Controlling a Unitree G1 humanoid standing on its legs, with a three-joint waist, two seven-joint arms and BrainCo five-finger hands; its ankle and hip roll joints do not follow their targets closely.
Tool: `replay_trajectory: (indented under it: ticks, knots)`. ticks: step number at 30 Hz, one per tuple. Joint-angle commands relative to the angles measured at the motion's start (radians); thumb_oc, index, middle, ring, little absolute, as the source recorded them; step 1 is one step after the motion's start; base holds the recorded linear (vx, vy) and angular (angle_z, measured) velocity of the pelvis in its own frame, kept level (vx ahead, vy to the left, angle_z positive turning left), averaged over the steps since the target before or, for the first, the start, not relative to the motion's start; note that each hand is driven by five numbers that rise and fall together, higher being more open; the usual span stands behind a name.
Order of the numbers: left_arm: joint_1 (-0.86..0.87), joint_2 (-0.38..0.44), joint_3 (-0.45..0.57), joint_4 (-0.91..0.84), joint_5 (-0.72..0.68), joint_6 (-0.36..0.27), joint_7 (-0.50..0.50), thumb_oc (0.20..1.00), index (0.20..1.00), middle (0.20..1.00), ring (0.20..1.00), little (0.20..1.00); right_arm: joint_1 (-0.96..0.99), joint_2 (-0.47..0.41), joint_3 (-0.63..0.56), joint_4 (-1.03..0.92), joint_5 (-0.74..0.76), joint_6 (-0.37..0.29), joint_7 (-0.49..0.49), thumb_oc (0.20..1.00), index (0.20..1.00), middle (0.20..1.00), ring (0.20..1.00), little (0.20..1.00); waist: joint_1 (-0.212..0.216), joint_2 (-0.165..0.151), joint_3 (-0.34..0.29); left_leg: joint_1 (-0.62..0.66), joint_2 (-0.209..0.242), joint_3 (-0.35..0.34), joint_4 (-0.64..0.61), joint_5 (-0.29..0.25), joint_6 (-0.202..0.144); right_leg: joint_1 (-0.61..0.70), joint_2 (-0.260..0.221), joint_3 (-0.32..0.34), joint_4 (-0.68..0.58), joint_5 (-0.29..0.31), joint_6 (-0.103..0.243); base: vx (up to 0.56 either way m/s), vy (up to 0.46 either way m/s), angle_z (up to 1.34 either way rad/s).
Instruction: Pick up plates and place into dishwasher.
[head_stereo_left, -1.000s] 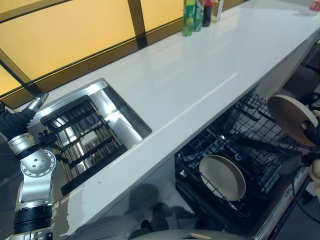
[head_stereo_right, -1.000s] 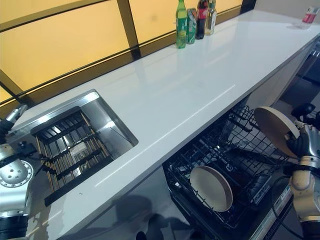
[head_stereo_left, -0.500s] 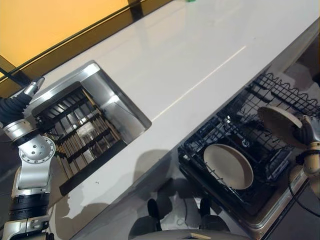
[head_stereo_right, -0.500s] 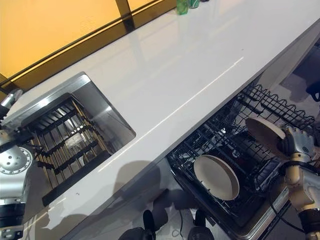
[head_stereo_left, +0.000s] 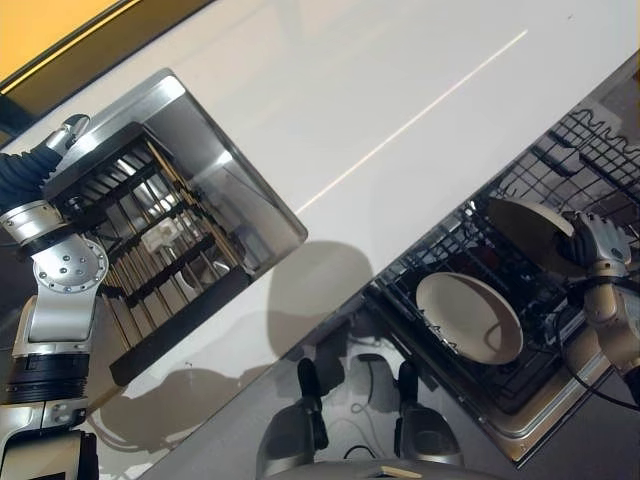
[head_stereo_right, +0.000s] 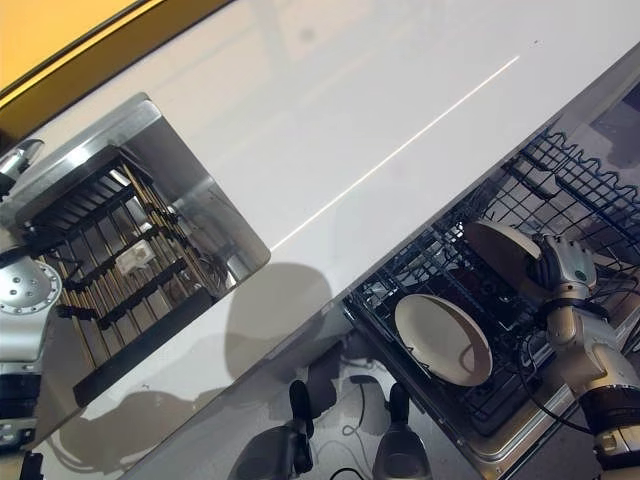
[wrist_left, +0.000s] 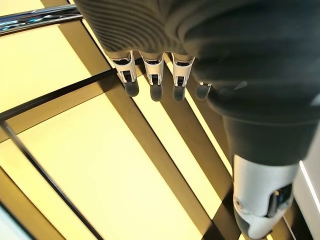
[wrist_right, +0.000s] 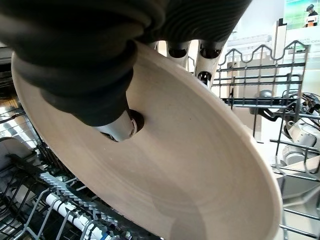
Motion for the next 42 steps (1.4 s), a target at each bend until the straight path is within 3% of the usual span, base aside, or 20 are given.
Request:
replay_trajectory:
  ticks: [1,13,21,32,42]
  knots:
    - [-0.077,0.035,-0.012,0.022,0.016,-0.017,0.029,1.000,1.000,1.000,1.000,1.000,-0.047,-0.001,0.077,0.005,0.032,-0.018,-0.004,0.200,0.200,0.200,0.200,0.200,-0.014,0.010,-0.029,-0.143,0.019,-0.041,0.019,0.069,-0.047,-0.098,-0.107,-0.018,0.148,-0.066,0.061,-0.02,0.009,0.06]
    - [-0.139,0.042,-0.047,0.036,0.015,0.005,0.034,1.000,1.000,1.000,1.000,1.000,-0.089,0.072,0.136,0.131,0.093,0.015,0.002,0.200,0.200,0.200,0.200,0.200,-0.015,0.045,-0.002,-0.147,0.007,-0.028,0.015,0.064,-0.037,-0.134,-0.128,-0.019,0.176,-0.066,0.068,-0.02,0.017,0.00]
    - [-0.145,0.040,-0.063,0.029,-0.007,0.003,0.026,1.000,1.000,1.000,1.000,1.000,-0.079,0.099,0.168,0.223,0.052,0.029,0.038,0.200,0.200,0.200,0.200,0.200,-0.010,0.062,0.002,-0.131,-0.002,-0.021,0.011,0.058,-0.029,-0.133,-0.146,-0.033,0.192,-0.066,0.073,-0.01,0.011,0.00]
    - [-0.209,0.071,-0.116,0.043,-0.038,0.020,0.014,1.000,1.000,1.000,1.000,1.000,-0.155,0.074,0.291,0.364,-0.211,0.123,0.155,0.200,0.200,0.200,0.200,0.200,0.008,0.052,0.011,-0.131,0.004,-0.026,0.020,0.059,-0.028,-0.131,-0.152,-0.044,0.200,-0.059,0.078,-0.01,-0.018,0.01]
    - [-0.275,0.102,-0.149,0.073,-0.046,0.026,0.003,1.000,1.000,1.000,1.000,1.000,-0.207,0.108,0.381,0.443,-0.200,0.134,0.200,0.200,0.200,0.200,0.200,0.200,0.031,0.033,0.031,-0.155,0.006,-0.034,0.019,0.065,-0.023,-0.151,-0.148,-0.061,0.208,-0.050,0.077,-0.02,-0.043,0.03]
